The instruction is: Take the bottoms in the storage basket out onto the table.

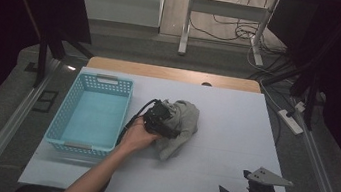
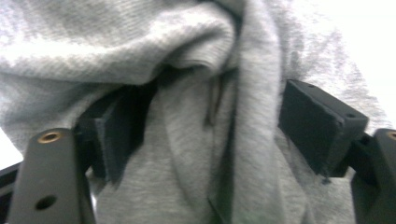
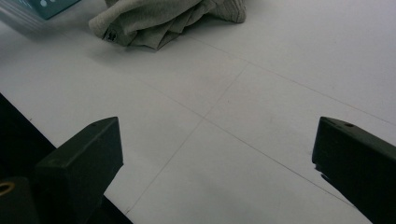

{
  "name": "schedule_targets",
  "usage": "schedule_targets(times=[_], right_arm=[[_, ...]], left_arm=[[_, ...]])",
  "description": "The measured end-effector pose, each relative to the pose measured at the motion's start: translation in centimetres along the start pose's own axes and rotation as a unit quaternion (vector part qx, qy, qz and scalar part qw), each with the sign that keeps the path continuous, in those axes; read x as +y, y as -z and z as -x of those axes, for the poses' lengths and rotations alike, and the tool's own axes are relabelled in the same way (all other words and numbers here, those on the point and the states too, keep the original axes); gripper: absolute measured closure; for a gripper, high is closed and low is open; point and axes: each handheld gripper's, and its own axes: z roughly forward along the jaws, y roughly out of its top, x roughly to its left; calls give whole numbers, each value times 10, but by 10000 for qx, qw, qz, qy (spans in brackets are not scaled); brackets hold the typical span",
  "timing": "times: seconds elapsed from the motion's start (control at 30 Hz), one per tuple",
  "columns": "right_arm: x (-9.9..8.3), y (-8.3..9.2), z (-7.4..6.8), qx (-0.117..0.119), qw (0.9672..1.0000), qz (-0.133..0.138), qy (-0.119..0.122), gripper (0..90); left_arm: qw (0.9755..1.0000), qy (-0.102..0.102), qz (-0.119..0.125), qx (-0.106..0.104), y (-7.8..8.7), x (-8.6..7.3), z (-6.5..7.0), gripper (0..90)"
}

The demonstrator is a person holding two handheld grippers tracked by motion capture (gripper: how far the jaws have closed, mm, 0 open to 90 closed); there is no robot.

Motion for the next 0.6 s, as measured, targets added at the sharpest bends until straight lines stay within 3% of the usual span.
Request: schedule_targets(times=[0.2, 0.6], right_arm=[[0, 0, 0, 8, 10000, 2, -4, 24], [0, 0, 1, 12, 10000, 1, -15, 24]], left_arm=[[9999, -15, 19, -119, 1, 0, 2, 148], [9997, -218, 93, -85, 5, 2, 10, 59]])
